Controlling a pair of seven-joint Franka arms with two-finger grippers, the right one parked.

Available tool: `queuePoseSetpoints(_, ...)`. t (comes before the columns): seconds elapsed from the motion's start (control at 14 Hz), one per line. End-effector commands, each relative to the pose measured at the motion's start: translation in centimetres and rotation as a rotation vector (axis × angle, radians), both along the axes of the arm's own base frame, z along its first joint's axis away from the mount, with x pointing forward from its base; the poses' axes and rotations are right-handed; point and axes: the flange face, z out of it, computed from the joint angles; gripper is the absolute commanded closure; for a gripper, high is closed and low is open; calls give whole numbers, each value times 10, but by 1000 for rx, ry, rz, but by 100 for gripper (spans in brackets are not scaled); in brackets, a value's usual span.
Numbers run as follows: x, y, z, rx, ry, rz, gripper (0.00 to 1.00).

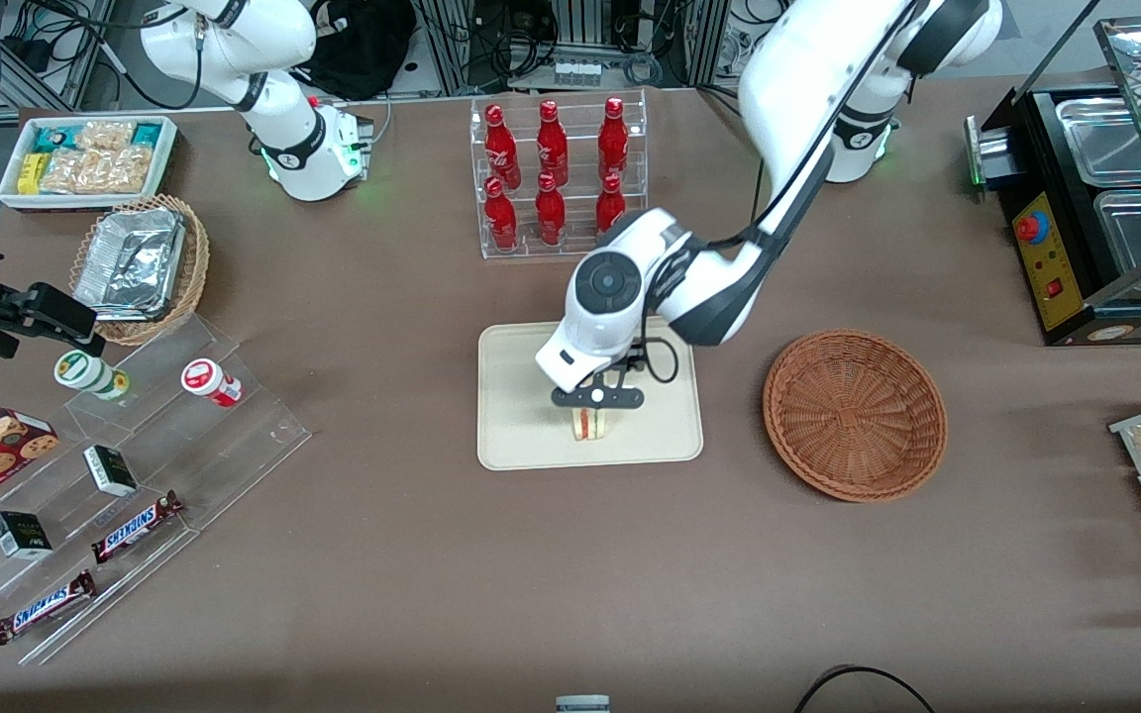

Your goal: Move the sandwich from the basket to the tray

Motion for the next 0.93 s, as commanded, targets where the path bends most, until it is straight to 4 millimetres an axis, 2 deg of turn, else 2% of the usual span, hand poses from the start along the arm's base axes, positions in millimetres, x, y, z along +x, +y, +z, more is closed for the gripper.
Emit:
queuePoseSetpoints(0.0,0,48,89,49,-27,67,0)
queuePoseSetpoints(0.14,5,94,142,46,-48,123,0)
queuePoseSetpoints(0.29,-9,130,166,102,-40,137,0)
queuePoseSetpoints(0.36,-3,164,181,129,-59,182,0)
queuePoseSetpoints(0.5,0,204,199,163,-37,204,0)
queuePoseSetpoints(0.57,6,235,211,167,-27,209,0)
queuePoseSetpoints(0.79,11,319,244,152,3,112,0)
queuePoseSetpoints(0.86,9,341,253,138,8,100,0)
